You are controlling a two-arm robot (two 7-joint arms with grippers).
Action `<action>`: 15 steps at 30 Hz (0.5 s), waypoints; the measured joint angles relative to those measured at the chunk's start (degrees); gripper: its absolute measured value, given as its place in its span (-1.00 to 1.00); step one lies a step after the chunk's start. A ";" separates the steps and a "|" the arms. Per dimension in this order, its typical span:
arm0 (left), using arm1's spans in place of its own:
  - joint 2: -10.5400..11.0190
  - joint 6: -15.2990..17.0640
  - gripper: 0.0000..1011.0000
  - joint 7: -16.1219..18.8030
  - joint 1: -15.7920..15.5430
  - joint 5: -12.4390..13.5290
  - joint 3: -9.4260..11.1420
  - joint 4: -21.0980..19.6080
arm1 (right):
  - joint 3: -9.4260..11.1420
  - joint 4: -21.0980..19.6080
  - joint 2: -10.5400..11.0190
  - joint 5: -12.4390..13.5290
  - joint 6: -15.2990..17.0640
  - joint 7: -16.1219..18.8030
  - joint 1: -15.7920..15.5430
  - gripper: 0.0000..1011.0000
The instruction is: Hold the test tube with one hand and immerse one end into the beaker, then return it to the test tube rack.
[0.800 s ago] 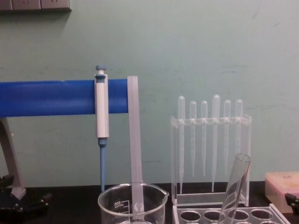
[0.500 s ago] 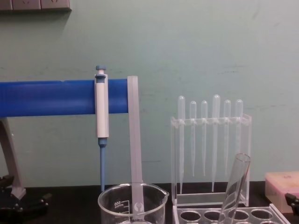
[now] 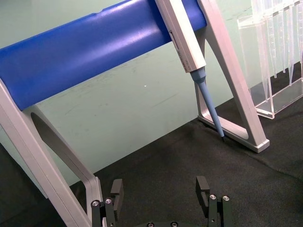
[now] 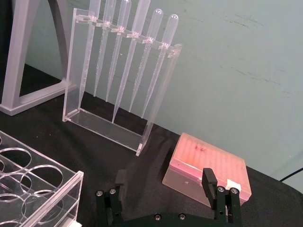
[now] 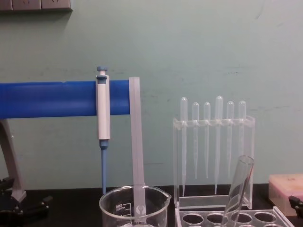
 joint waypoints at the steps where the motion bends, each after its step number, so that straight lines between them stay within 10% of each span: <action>1: 0.00 0.00 0.98 0.00 0.00 0.00 0.00 0.00 | 0.00 0.00 0.00 0.00 0.00 0.00 0.00 0.98; 15: 0.00 0.00 0.98 0.00 0.00 0.00 0.00 0.00 | 0.00 0.00 0.00 0.00 0.00 0.01 0.00 0.98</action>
